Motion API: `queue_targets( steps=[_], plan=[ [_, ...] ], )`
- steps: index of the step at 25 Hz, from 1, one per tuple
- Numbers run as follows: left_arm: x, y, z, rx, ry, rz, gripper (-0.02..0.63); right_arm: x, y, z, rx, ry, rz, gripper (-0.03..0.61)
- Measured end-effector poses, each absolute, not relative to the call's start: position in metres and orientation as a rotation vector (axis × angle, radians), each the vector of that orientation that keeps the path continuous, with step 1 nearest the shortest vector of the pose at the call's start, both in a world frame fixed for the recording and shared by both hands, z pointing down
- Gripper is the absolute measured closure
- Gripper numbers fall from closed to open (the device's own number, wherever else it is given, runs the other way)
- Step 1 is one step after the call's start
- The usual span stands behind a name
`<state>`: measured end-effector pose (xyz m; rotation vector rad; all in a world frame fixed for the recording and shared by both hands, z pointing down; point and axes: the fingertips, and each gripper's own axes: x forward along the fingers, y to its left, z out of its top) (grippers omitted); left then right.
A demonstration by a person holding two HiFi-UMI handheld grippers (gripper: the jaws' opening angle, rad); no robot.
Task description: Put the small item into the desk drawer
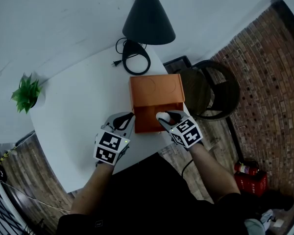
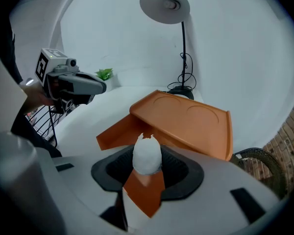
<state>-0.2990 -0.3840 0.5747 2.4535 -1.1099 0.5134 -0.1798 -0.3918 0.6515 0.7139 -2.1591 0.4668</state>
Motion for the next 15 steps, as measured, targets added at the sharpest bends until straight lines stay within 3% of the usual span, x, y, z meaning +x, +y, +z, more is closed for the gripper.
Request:
queue_targets(
  steps=[15],
  plan=[
    [-0.328,-0.382,0.569,2.407,-1.197,0.459,0.594,-0.194,-0.397,0.684,0.637,-2.012,0.476,0.414]
  ],
)
